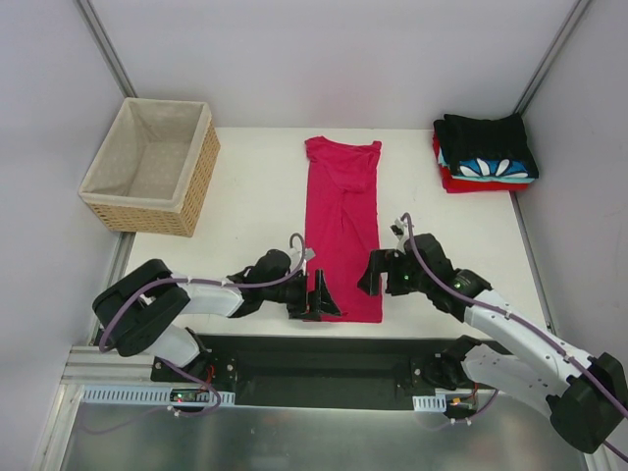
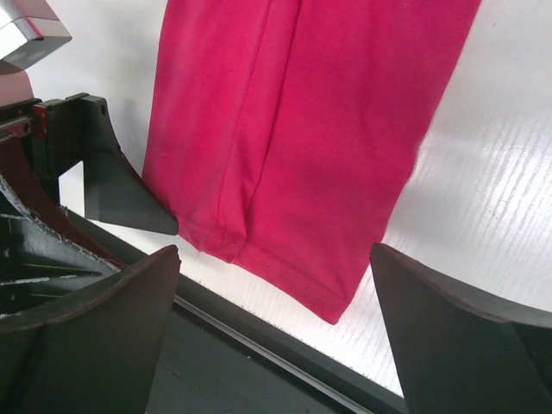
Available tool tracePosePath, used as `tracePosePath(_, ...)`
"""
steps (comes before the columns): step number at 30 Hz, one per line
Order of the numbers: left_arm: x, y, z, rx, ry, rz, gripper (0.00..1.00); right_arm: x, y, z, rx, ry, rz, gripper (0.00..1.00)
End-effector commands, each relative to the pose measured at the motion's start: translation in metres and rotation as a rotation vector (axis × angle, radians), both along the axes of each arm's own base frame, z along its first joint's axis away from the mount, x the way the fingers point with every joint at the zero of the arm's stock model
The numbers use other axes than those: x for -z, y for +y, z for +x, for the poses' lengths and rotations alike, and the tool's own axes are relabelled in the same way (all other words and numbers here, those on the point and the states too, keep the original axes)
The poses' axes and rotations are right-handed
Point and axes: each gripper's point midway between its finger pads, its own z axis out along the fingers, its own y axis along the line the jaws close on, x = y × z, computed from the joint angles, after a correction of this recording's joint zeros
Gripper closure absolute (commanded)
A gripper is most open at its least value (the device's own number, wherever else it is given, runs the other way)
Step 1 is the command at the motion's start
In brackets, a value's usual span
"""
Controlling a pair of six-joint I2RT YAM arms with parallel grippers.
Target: Fold and stack the t-shirts
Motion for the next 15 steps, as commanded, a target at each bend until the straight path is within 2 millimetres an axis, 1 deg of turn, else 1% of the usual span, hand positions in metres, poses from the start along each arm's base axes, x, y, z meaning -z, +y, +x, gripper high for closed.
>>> tracePosePath(1,-0.014,-0.014,0.004,0.008,-0.029,-0.019,0.11,-0.015,-0.002,0.003,0.015,-0.033,0.002,0.04)
tracePosePath(4,-0.026,-0.018,0.007,0.012,-0.048,-0.034,0.11,-0.017,-0.002,0.004,0.019,-0.040,0.005,0.03)
tracePosePath(5,-0.033,-0.018,0.007,0.013,-0.059,-0.047,0.11,-0.016,-0.003,0.004,0.017,-0.038,0.000,0.04)
tracePosePath(7,-0.037,-0.014,0.006,0.009,-0.066,-0.035,0.11,-0.015,-0.002,0.004,0.015,-0.035,-0.002,0.03)
tracePosePath(8,-0.047,-0.012,0.007,0.000,-0.093,-0.041,0.11,-0.013,-0.003,0.003,0.016,-0.029,-0.012,0.03)
tracePosePath(10,-0.042,0.001,0.004,-0.013,-0.087,0.035,0.11,-0.001,-0.007,0.002,0.028,0.005,-0.047,0.03)
tracePosePath(11,-0.049,0.006,0.004,-0.022,-0.108,0.045,0.11,0.006,-0.009,0.001,0.033,0.018,-0.060,0.03)
tracePosePath(12,-0.044,0.014,0.008,-0.062,-0.121,0.086,0.11,0.016,-0.012,0.000,0.049,0.024,-0.068,0.03)
tracePosePath(13,-0.036,0.023,0.004,-0.081,-0.100,0.126,0.11,0.021,-0.014,0.000,0.059,0.027,-0.072,0.03)
tracePosePath(14,-0.038,0.029,0.006,-0.109,-0.110,0.126,0.10,0.026,-0.016,-0.001,0.066,0.028,-0.079,0.03)
tracePosePath(15,-0.026,0.039,0.003,-0.141,-0.085,0.162,0.10,0.030,-0.018,-0.001,0.073,0.031,-0.083,0.03)
